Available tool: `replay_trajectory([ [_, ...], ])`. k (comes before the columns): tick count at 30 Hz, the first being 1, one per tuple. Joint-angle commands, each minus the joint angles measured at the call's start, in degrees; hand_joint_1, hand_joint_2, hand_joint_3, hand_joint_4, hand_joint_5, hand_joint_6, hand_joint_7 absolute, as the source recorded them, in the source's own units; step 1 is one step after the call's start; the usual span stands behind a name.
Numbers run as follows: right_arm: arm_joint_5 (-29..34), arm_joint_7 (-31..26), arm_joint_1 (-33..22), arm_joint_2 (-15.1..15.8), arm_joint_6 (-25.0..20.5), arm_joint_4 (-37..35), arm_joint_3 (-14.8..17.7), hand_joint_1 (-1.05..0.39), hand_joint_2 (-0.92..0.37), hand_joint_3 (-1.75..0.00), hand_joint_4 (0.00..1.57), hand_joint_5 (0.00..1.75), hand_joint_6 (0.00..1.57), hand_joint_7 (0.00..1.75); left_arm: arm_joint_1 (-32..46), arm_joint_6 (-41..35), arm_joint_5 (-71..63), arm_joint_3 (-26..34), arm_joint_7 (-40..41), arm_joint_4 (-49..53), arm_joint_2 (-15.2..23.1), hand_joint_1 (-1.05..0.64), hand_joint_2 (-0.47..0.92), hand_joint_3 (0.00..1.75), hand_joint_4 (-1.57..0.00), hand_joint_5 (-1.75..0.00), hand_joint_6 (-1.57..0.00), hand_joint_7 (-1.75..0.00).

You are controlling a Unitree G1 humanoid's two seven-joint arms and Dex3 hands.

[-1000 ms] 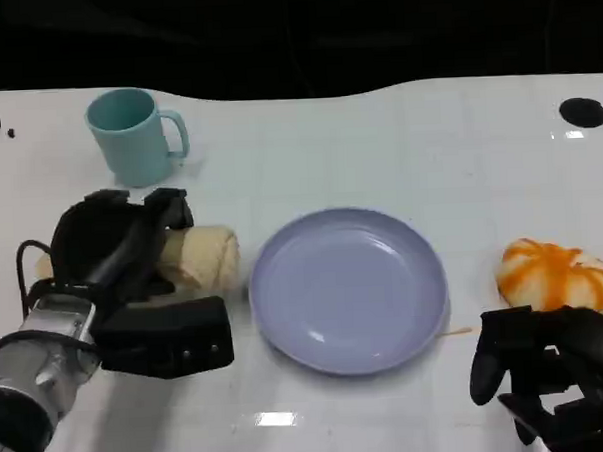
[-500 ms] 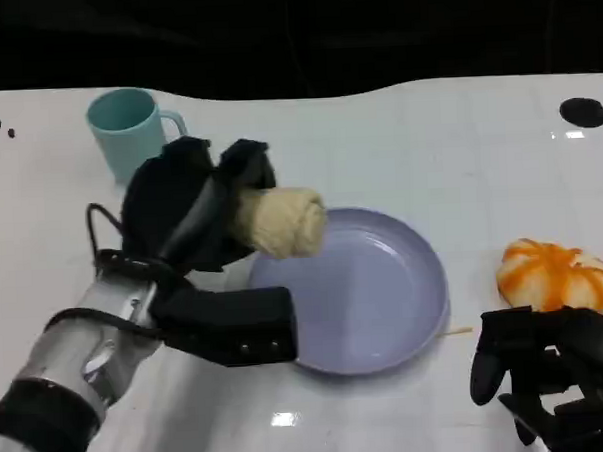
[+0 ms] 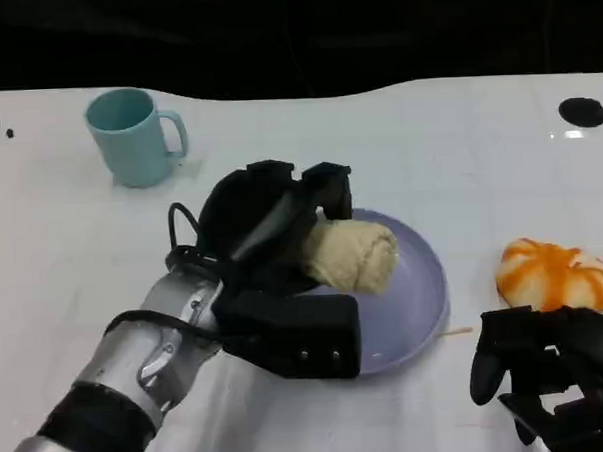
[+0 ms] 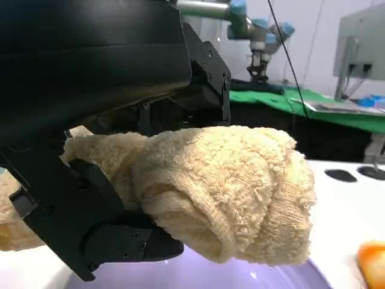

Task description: Grasp the towel on the left side of the plate with the left hand and place it into the plate.

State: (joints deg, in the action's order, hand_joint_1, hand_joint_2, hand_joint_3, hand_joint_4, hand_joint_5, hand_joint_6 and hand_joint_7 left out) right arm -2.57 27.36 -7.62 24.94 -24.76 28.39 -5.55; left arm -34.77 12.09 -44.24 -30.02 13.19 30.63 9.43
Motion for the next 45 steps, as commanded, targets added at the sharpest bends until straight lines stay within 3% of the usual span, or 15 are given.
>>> replay_trajectory([
  [1,0.0,0.0,-0.2,0.6,-0.4,0.8,0.0,0.10,-0.65,-0.99,0.67,1.68,0.65,1.43,1.5,-0.6,1.3,-0.3,-5.2,-1.1,0.8,-0.25,0.73,0.51,-0.73,-1.30,-0.85,-0.75],
  [2,0.0,0.1,-0.1,0.7,-0.4,0.8,0.0,0.10,-0.66,-0.99,0.67,1.68,0.64,1.43,1.5,-0.9,1.4,-0.5,-8.1,-1.9,1.4,-0.26,0.80,0.39,-0.68,-1.18,-0.84,-0.53],
  [4,0.1,0.1,-0.1,0.7,0.0,0.7,0.0,0.10,-0.66,-0.99,0.67,1.68,0.65,1.43,1.6,-1.4,1.7,-0.7,-12.2,-3.3,2.1,-0.32,0.90,0.22,-0.51,-0.72,-0.67,-0.15],
  [5,0.1,0.1,-0.1,0.8,0.1,0.6,0.0,0.10,-0.66,-0.98,0.67,1.68,0.65,1.43,1.7,-1.6,1.7,-0.7,-13.2,-3.7,2.3,-0.34,0.91,0.18,-0.49,-0.60,-0.63,-0.08],
  [6,0.0,0.2,0.0,0.7,0.1,0.5,0.1,0.10,-0.66,-0.98,0.67,1.68,0.65,1.43,1.8,-1.6,1.9,-0.6,-14.1,-4.1,2.4,-0.35,0.91,0.16,-0.48,-0.53,-0.60,-0.04],
  [7,-0.1,0.2,0.0,0.7,0.1,0.5,0.2,0.10,-0.66,-0.98,0.67,1.68,0.65,1.43,2.0,-1.8,2.0,-0.5,-14.8,-4.5,2.6,-0.42,0.92,0.14,-0.37,-0.43,-0.46,-0.02],
  [10,-0.4,0.2,0.0,0.6,0.0,0.2,0.4,0.10,-0.66,-0.99,0.68,1.68,0.66,1.43,2.3,-3.3,1.7,-0.7,-17.3,-6.1,2.9,-0.56,0.92,0.10,-0.22,-0.32,-0.26,0.00],
  [16,-0.3,0.2,0.1,0.7,-0.6,0.4,0.4,0.10,-0.66,-0.98,0.67,1.68,0.65,1.44,3.1,-6.6,1.8,-0.5,-23.9,-11.6,4.5,-0.71,0.92,0.11,-0.06,-0.25,-0.10,0.00],
  [24,0.0,0.2,-0.1,0.7,0.3,0.1,0.2,0.10,-0.66,-0.98,0.67,1.69,0.65,1.43,6.0,-7.9,3.7,2.5,-28.3,-20.0,7.8,-0.75,0.92,0.13,-0.05,-0.27,-0.08,-0.01],
  [30,-0.2,0.3,0.1,0.6,0.5,-0.2,0.3,0.11,-0.66,-0.99,0.68,1.69,0.66,1.44,11.9,-8.5,8.1,6.9,-30.2,-28.1,10.2,-0.60,0.92,0.20,-0.15,-0.35,-0.19,-0.06],
  [37,-0.9,0.5,-0.2,0.6,-0.3,0.2,0.9,0.11,-0.66,-0.99,0.67,1.69,0.65,1.44,22.3,-10.9,19.8,14.0,-31.9,-38.7,9.3,-0.29,0.92,0.25,-0.49,-0.59,-0.46,-0.15],
  [41,-1.0,0.6,-0.1,0.7,-0.2,0.1,1.0,0.11,-0.66,-0.99,0.67,1.70,0.65,1.44,25.4,-12.6,25.1,16.3,-32.7,-41.7,8.4,-0.22,0.92,0.27,-0.61,-0.68,-0.57,-0.18],
  [43,-0.9,0.6,0.0,0.8,0.0,-0.1,1.1,0.10,-0.66,-0.99,0.67,1.70,0.65,1.45,28.8,-14.9,31.6,19.3,-33.5,-44.7,6.8,-0.18,0.91,0.34,-0.71,-0.87,-0.75,-0.23],
  [44,-0.9,0.6,0.1,0.9,0.1,-0.1,1.1,0.10,-0.66,-0.98,0.67,1.70,0.65,1.45,30.0,-15.8,34.1,20.3,-33.8,-45.8,6.2,-0.14,0.85,0.47,-0.75,-1.01,-0.87,-0.32],
  [45,-0.9,0.6,0.2,0.8,0.2,-0.3,1.2,0.10,-0.66,-0.98,0.67,1.69,0.65,1.44,30.9,-16.9,36.1,21.0,-33.9,-46.6,5.7,-0.13,0.77,0.63,-0.75,-1.07,-0.89,-0.39],
])
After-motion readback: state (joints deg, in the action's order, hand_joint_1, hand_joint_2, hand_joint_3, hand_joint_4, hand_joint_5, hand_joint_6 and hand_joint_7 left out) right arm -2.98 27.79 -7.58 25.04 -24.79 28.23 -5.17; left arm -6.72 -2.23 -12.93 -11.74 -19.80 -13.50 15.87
